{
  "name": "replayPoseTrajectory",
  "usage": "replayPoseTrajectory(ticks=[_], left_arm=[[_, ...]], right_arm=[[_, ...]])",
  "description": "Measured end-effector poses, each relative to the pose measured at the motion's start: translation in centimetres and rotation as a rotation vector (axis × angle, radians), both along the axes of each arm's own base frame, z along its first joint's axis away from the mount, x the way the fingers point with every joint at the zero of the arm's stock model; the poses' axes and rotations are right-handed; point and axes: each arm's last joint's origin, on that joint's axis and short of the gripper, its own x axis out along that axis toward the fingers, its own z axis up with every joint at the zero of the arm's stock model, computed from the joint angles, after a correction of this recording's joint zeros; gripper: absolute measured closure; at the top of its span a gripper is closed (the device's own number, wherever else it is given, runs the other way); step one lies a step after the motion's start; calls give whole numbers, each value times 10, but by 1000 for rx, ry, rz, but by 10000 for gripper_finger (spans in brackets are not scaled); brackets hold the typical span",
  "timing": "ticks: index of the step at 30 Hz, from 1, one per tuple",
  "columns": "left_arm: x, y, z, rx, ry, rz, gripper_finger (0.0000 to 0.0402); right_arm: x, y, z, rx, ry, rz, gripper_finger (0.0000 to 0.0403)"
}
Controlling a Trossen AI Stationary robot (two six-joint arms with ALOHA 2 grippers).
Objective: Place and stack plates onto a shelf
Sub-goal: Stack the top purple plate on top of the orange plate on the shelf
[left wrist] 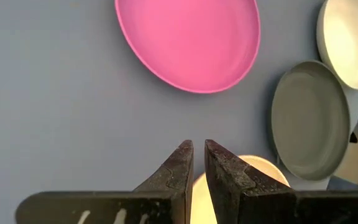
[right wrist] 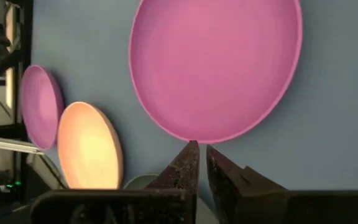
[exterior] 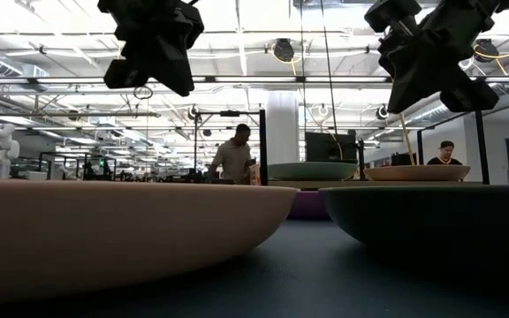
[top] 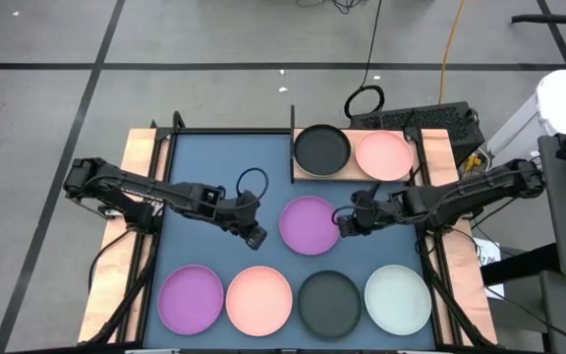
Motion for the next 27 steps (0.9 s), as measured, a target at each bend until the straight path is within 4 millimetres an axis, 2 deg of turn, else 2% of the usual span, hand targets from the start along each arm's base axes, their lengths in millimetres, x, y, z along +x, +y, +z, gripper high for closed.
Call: replayPoseTrajectory(ticks=[4,14,27], left_arm=[[-1,-6,0,-3,4,-16,357],[-3,-14,0,-16,5,-24,357],[-3,-17,0,-16,4,-18,357]], right_arm=[[-2,0,-1,64,27,-87,363],[-7,1,-6,88,79,-137,308],[-13,0,-46,128,30,-184,219]])
